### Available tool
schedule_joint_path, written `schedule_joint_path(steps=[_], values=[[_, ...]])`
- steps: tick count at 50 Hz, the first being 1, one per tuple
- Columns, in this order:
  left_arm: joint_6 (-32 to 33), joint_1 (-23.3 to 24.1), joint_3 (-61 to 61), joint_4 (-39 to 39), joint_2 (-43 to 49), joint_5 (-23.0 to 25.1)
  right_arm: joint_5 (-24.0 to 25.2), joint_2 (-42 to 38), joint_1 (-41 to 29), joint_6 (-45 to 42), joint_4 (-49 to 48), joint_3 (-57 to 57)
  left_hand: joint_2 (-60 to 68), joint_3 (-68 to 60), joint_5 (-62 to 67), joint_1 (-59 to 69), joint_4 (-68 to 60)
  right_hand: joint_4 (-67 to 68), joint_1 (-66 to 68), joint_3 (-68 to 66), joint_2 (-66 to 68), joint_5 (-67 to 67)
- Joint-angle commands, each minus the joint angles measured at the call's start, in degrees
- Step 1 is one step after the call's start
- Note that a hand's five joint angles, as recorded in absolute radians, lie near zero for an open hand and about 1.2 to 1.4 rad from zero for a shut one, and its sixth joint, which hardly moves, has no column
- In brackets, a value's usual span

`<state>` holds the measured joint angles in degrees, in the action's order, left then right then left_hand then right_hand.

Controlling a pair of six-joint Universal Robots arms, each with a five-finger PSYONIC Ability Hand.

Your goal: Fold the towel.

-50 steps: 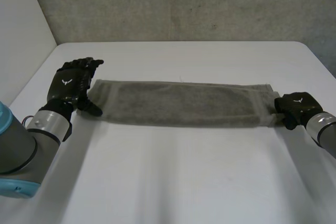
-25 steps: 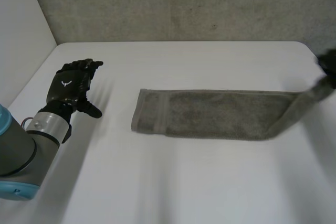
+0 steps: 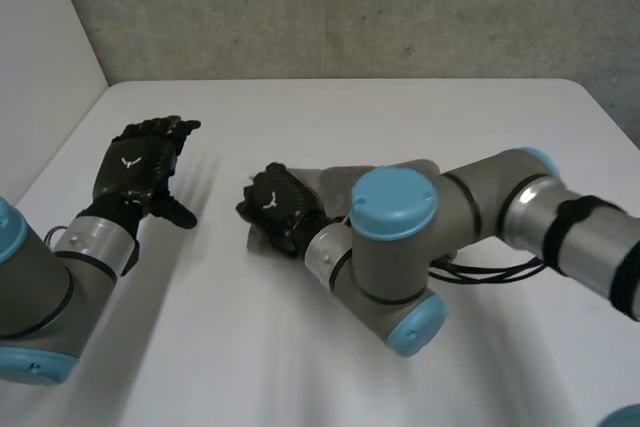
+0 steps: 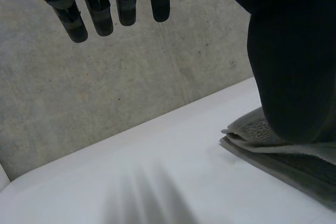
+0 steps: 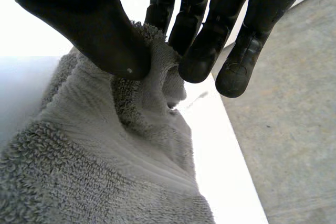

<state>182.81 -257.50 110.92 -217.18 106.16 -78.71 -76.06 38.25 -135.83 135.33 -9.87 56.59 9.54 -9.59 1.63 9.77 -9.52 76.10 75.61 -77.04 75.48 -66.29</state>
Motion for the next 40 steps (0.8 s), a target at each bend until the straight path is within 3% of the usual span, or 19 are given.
schedule_joint_path(steps=[1, 3, 5, 9, 17, 22, 29, 33, 40], values=[[0.01, 0.06, 0.0, 0.0, 0.1, 0.05, -0.32, -1.25, 0.48, 0.19, 0.2, -2.1, 0.5, -0.46, -1.58, 0.27, -0.53, 3.9, 4.39, -2.96, 4.52, -3.71], [0.09, 0.15, 0.0, 0.0, 0.1, 0.05, -0.32, -1.25, 0.57, 0.19, 0.37, -2.01, 0.5, -0.46, -1.58, 0.27, -0.53, 3.9, 4.39, -2.96, 4.52, -3.71], [0.09, 0.24, -0.09, 0.0, 0.1, 0.05, -0.14, -1.07, 0.57, 0.11, 0.73, -0.79, 0.5, -0.46, -1.58, 0.27, -0.53, -63.65, -63.15, 64.59, -63.03, 63.84], [0.09, 0.68, -0.26, -0.09, 0.1, 0.05, 0.38, 0.34, 0.92, 0.46, 0.73, 2.12, 0.5, -0.46, -1.58, 0.27, -0.53, -66.1, -65.61, 67.04, -65.48, 66.29], [0.09, 4.9, -3.34, -0.09, -0.08, -0.04, -0.67, 16.07, 3.47, 7.14, 0.37, 13.02, 0.5, -0.46, -1.58, 0.27, -0.53, -66.1, -65.61, 67.04, -65.48, 66.29], [0.01, 9.12, -6.15, 0.0, 0.98, -0.39, -0.58, 26.42, 15.04, 18.8, 1.43, 24.33, 0.84, -0.8, -1.24, 0.61, -0.87, -66.1, -65.61, 67.04, -65.48, 66.29], [0.97, 15.44, -13.87, 1.4, 10.98, -2.75, 0.47, 28.11, 22.61, 21.2, 0.73, 34.27, 2.02, -1.97, -0.06, 1.79, -2.04, -66.1, -65.61, 67.04, -65.48, 66.29], [2.73, 16.76, -16.88, 2.99, 15.13, -5.75, 1.08, 27.58, 25.7, 21.11, -0.76, 38.24, 2.02, -1.97, -0.06, 1.79, -2.04, -57.64, -57.15, 58.59, -57.02, 57.83], [12.29, 19.75, -22.05, 7.55, 21.71, -10.4, 1.7, 25.22, 27.2, 21.2, -6.47, 40.62, 2.02, -1.97, -0.06, 1.79, -2.04, -44.18, -43.68, 45.12, -43.56, 44.37]])
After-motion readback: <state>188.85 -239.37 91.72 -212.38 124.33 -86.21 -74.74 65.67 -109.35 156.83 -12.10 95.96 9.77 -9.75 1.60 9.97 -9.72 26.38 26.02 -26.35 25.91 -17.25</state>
